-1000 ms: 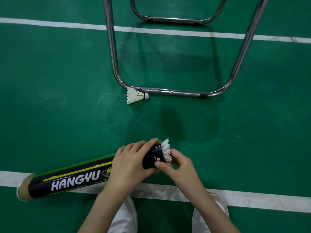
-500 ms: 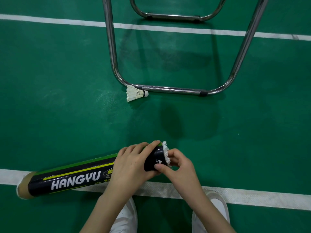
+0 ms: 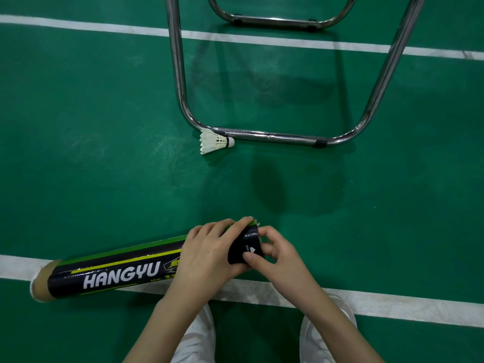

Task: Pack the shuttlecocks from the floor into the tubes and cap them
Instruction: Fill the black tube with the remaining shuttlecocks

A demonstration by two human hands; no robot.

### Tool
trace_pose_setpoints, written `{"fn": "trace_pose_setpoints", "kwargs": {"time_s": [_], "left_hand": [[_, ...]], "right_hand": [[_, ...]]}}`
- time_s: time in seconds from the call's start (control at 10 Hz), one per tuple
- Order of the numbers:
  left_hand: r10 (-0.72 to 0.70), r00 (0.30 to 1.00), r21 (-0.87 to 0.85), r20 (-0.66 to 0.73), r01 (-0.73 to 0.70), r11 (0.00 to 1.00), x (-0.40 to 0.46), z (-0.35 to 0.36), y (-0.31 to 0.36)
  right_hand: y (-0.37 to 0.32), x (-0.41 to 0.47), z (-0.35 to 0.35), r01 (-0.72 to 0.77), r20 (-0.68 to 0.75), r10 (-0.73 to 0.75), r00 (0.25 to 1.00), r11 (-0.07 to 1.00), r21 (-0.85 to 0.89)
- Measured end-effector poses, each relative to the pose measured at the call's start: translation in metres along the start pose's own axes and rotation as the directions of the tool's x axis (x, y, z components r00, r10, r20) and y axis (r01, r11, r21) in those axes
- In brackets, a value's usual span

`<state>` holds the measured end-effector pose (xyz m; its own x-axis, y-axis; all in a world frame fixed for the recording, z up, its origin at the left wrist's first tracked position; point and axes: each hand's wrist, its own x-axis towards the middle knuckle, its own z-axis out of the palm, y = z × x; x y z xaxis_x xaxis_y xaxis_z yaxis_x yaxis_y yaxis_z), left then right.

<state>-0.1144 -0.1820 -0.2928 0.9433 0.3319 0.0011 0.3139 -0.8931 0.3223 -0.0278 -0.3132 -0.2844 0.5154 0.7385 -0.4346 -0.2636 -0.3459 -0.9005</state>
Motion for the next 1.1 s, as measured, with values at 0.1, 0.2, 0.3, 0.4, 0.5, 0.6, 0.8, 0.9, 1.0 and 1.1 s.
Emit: {"fn": "trace_pose_setpoints", "kwargs": {"time_s": [0.1,0.2,0.3,0.4,0.5,0.6,0.8,0.9,1.0,1.1], "left_hand": [[-0.004,1.000,-0.005,0.007,0.004,1.000,0.000,0.000,-0.001],[-0.001,1.000,-0.009,0.006,0.001,1.000,0.000,0.000,-0.001],[-0.002,1.000,-0.013,-0.003,0.002,1.000,0.000,0.001,-0.002],[-0.004,1.000,-0.011,-0.005,0.004,1.000,0.000,0.002,-0.002],[-0.007,1.000,-0.004,-0.015,0.007,1.000,0.000,0.002,-0.003],[-0.015,0.999,0.003,-0.028,0.015,1.000,0.001,0.000,-0.004],[-0.038,0.999,0.000,-0.019,0.038,0.999,0.011,-0.003,-0.014],[-0.056,0.998,0.016,0.023,0.056,0.998,0.013,-0.003,-0.022],[-0.072,0.996,0.015,0.058,0.071,0.997,0.010,-0.004,-0.029],[-0.067,0.996,0.034,0.061,0.065,0.997,0.006,-0.004,-0.032]], "right_hand": [[0.000,0.001,0.000,0.010,0.032,-0.011,0.999,1.000,0.002],[0.000,0.003,-0.002,0.026,0.074,-0.024,0.997,0.999,-0.023],[0.000,0.005,-0.004,0.024,0.118,-0.021,0.993,0.999,-0.026],[-0.001,0.009,-0.005,0.003,0.182,-0.005,0.983,1.000,0.014],[-0.002,0.013,-0.008,-0.008,0.229,0.003,0.973,1.000,0.019],[-0.004,0.020,-0.011,-0.014,0.265,0.007,0.964,1.000,0.023],[-0.019,0.045,-0.026,0.017,0.352,0.018,0.936,0.995,-0.097],[-0.033,0.060,-0.035,0.052,0.377,0.031,0.926,0.977,-0.208],[-0.043,0.082,-0.042,0.096,0.332,0.016,0.943,0.944,-0.316],[-0.050,0.111,-0.047,0.103,0.238,-0.005,0.971,0.910,-0.402]]}}
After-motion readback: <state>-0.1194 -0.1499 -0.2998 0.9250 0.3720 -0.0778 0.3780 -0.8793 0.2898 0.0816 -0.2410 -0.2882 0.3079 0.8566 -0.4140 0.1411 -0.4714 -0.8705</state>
